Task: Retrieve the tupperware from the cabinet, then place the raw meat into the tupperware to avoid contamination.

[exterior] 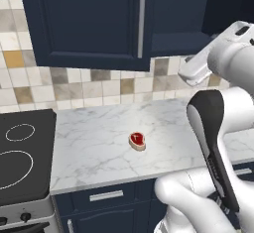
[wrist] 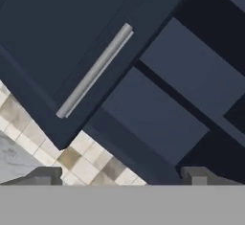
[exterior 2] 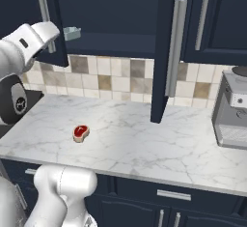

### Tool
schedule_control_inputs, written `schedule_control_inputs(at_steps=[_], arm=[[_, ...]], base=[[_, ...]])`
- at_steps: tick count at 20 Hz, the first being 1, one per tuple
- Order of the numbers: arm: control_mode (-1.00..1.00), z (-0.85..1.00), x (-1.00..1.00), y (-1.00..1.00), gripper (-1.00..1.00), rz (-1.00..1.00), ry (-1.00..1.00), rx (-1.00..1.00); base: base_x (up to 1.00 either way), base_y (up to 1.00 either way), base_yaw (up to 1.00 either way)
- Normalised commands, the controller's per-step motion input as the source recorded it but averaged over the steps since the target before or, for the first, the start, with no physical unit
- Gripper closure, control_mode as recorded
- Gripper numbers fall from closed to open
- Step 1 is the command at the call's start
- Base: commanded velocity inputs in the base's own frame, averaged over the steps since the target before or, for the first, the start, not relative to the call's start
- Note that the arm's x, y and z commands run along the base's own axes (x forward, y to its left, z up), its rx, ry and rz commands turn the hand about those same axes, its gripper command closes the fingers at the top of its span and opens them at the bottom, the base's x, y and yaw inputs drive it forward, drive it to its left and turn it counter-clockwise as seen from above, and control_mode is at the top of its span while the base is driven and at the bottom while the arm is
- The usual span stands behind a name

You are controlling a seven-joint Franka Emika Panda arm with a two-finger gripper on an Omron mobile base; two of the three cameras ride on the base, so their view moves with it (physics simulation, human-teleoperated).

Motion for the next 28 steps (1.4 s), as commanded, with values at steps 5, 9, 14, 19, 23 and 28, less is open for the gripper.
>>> schedule_control_inputs(at_steps=[5,9,14,19,23,28], arm=[[-1.00,0.00,0.00,-0.25,-1.00,0.22,-0.27,-0.05],[-1.00,0.00,0.00,-0.02,-1.00,0.22,-0.22,-0.13],[-1.00,0.00,-0.05,0.00,-1.00,0.16,-0.18,-0.18],[-1.00,0.10,-0.05,0.00,-1.00,0.08,-0.15,-0.18],[-1.00,0.10,0.02,0.04,-1.00,0.00,-0.10,-0.24],[-1.00,0.02,0.15,0.02,-1.00,-0.09,-0.01,-0.26]], base=[[0.00,0.00,0.00],[0.00,0.00,0.00],[0.00,0.00,0.00],[0.00,0.00,0.00],[0.00,0.00,0.00],[0.00,0.00,0.00]])
